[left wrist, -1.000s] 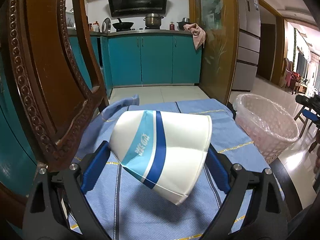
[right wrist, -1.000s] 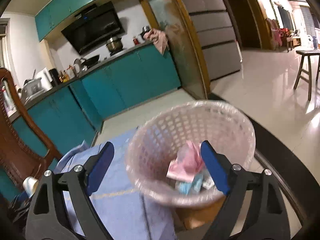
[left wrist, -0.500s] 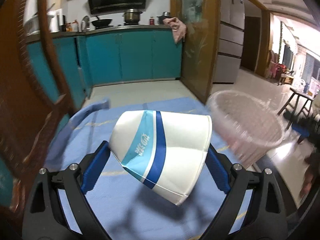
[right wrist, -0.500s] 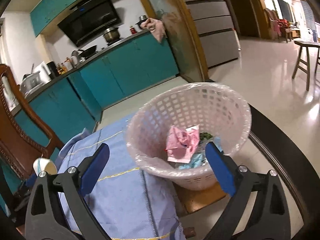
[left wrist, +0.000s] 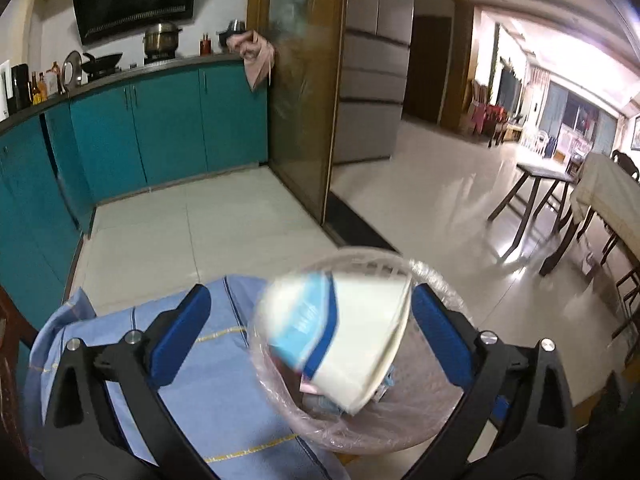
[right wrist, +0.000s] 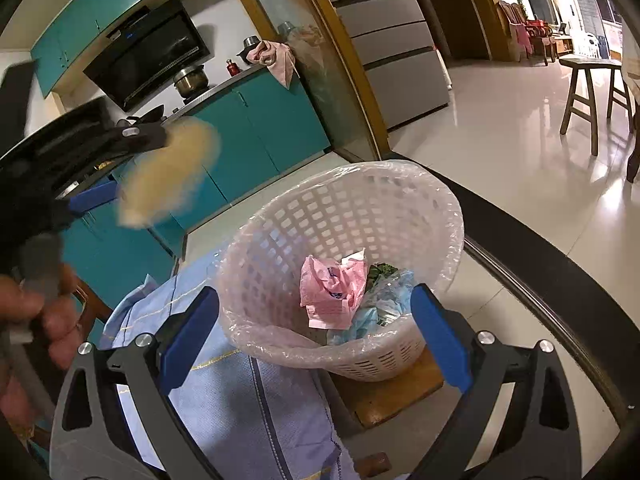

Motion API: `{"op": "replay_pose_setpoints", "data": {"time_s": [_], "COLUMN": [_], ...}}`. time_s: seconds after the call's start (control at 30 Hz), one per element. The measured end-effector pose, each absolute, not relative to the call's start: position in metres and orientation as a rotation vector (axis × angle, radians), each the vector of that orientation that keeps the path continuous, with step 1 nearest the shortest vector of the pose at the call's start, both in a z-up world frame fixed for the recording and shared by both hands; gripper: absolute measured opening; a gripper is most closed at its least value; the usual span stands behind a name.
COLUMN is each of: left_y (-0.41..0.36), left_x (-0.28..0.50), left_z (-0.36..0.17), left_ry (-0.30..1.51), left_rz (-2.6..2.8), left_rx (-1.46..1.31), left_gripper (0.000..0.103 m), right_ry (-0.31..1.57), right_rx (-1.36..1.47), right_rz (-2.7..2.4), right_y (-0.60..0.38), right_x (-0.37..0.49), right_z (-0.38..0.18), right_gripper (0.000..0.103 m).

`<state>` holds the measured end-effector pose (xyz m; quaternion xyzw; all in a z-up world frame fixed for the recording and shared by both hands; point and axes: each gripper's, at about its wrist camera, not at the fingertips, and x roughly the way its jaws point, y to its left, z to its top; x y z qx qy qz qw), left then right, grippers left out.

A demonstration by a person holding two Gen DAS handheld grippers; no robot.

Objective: Collect trash

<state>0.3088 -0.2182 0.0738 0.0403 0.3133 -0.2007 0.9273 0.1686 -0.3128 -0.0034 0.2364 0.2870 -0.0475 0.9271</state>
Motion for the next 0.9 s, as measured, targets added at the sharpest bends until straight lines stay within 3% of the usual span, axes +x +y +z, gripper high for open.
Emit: {"op": "replay_pose_setpoints", "data": {"time_s": [0.2,0.53,0.9], "left_y": [-0.17,-0.015,0.018], "left_x": [0.291,0.185,0.166], "left_z": [0.035,0.011,-0.016], "left_ry": [0.737,0.661,0.699], "left_rz": [-0.351,-0.106,-0.056], "left_rx": [0.088,-0.002,-0.06], "left_gripper": [0.1,0.1,0.1], "right_ry": [0.596,0.597,0.61], "right_rx": [0.469,0.293,0.16], "right_rz": [-0.075,0.029,0.13], "right_y": [-0.307,-0.243,-0.167], "right_x": [0.169,0.166,0.151], "right_z": [-0.002,0.008,0.008], "right_gripper": [0.094,0.094,0.094]}}
